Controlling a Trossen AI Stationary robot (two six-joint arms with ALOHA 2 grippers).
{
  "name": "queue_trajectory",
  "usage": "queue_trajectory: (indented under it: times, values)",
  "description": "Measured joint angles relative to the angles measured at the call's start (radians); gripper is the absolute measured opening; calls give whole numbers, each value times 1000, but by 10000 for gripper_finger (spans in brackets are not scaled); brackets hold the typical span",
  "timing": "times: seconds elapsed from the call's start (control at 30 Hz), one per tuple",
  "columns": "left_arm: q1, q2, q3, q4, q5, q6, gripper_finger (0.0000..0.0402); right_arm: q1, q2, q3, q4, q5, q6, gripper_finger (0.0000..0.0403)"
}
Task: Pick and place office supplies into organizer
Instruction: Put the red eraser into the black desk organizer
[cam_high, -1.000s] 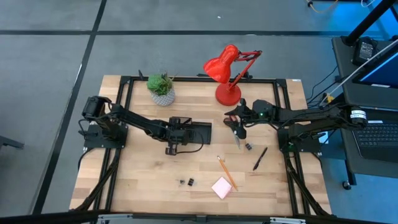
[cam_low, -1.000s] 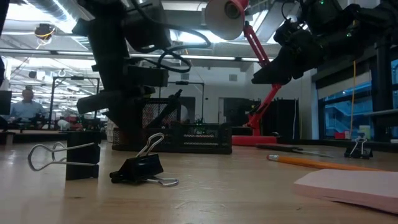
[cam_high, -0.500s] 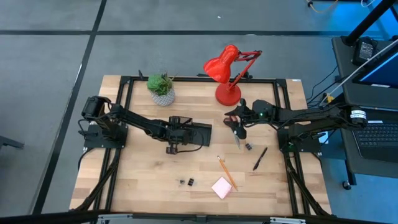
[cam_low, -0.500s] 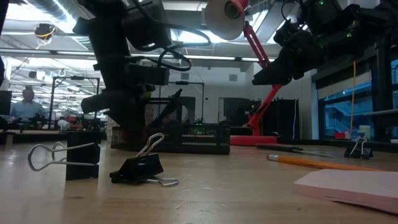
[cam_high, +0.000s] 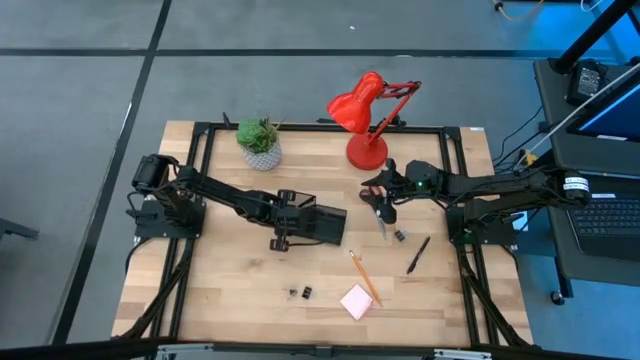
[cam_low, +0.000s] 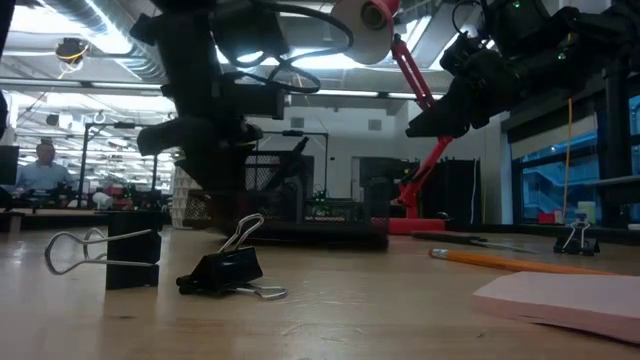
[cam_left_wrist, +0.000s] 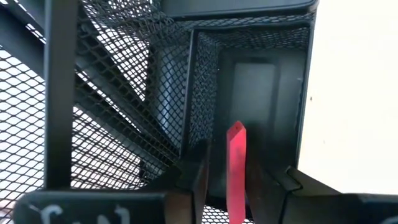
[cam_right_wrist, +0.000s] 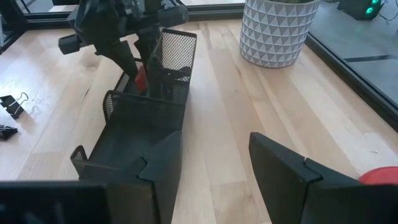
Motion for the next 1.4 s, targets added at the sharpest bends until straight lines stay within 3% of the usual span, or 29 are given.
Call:
queue_trajectory:
  times: [0.17, 0.3, 0.53, 1.1, 1.4]
  values:
    - [0, 0, 0, -1, 6, -5, 84, 0, 0, 0, 0, 0, 0, 188]
    - [-1, 2, -2, -6, 55, -7, 60, 0, 0, 0, 0, 0, 0, 188]
    - [0, 2, -2, -5, 44, -6, 19, 0, 0, 0, -1, 0, 0, 188]
    - [0, 2, -2, -2, -4, -4, 71, 0, 0, 0, -1, 0, 0, 188]
    - [0, 1, -2, -2, -2, -4, 42, 0, 0, 0, 0, 0, 0, 188]
